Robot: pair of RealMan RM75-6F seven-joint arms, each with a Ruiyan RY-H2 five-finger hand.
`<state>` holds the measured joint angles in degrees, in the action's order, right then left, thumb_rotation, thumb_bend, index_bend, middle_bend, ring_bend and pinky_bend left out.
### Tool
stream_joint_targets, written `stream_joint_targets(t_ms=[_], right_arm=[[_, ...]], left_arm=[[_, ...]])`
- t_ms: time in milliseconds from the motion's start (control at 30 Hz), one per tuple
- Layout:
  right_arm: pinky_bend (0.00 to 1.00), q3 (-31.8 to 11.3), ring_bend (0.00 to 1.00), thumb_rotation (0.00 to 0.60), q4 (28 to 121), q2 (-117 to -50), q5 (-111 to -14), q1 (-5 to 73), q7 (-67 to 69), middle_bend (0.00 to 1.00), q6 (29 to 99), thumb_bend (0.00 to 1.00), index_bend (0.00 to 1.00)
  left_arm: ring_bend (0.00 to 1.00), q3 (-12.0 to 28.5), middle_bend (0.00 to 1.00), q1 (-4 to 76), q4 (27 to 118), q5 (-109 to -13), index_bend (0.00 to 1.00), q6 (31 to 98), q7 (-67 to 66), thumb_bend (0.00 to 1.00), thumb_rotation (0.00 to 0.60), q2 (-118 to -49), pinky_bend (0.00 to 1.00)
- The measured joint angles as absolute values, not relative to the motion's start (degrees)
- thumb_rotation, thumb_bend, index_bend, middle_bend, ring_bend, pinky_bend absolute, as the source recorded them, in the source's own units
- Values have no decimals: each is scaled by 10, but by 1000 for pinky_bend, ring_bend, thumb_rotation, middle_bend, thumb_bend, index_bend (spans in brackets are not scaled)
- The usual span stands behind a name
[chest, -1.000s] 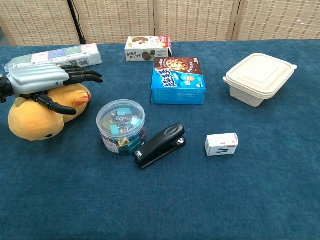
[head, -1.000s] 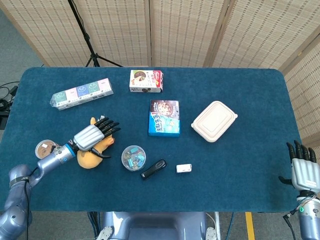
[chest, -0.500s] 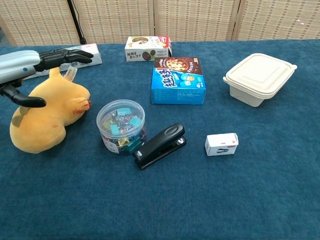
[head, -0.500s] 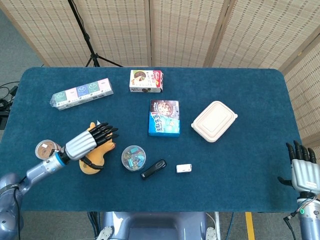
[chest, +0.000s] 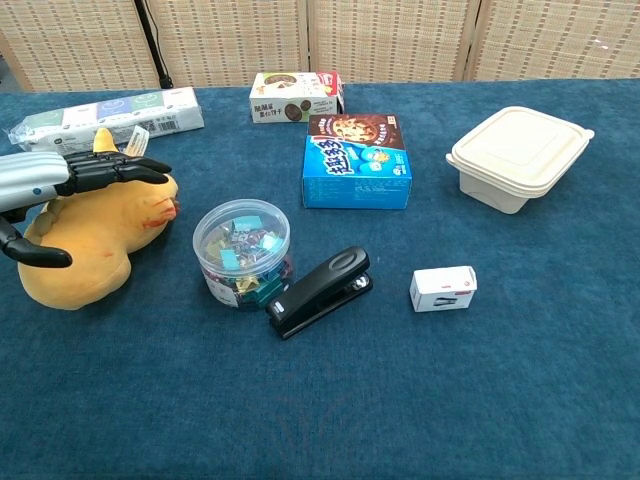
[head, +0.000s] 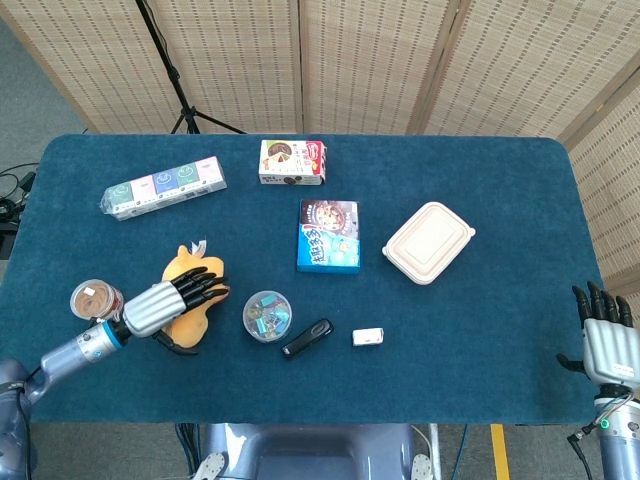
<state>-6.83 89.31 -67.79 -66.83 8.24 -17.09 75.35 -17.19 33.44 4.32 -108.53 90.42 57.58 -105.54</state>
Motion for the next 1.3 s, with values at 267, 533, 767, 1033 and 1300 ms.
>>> stream_joint_targets(t_ms=[267,533,767,1033,1300], right_arm=[[0,-67,0,600,900,-672,-670,83,-154,0,745,0,33],[0,-70,0,600,895,-672,-661,85,-148,0,738,0,33],[0,-71,0,600,891,-672,-656,85,-144,0,734,0,33],[0,-69,0,600,895,-668,-662,83,-138,0,737,0,33],[0,-67,0,600,902,-664,-670,81,-133,0,740,0,33]], left_arm=[[0,-179,0,357,38,-1087,0,821,554,0,42,-1072,0],[0,-159,0,382,34,-1060,0,751,542,0,48,-1082,0],[0,-143,0,401,31,-1041,0,700,528,0,55,-1088,0],[0,-136,0,394,38,-1033,0,753,540,0,55,-1080,0],[0,-139,0,366,45,-1035,0,871,576,0,54,-1064,0]])
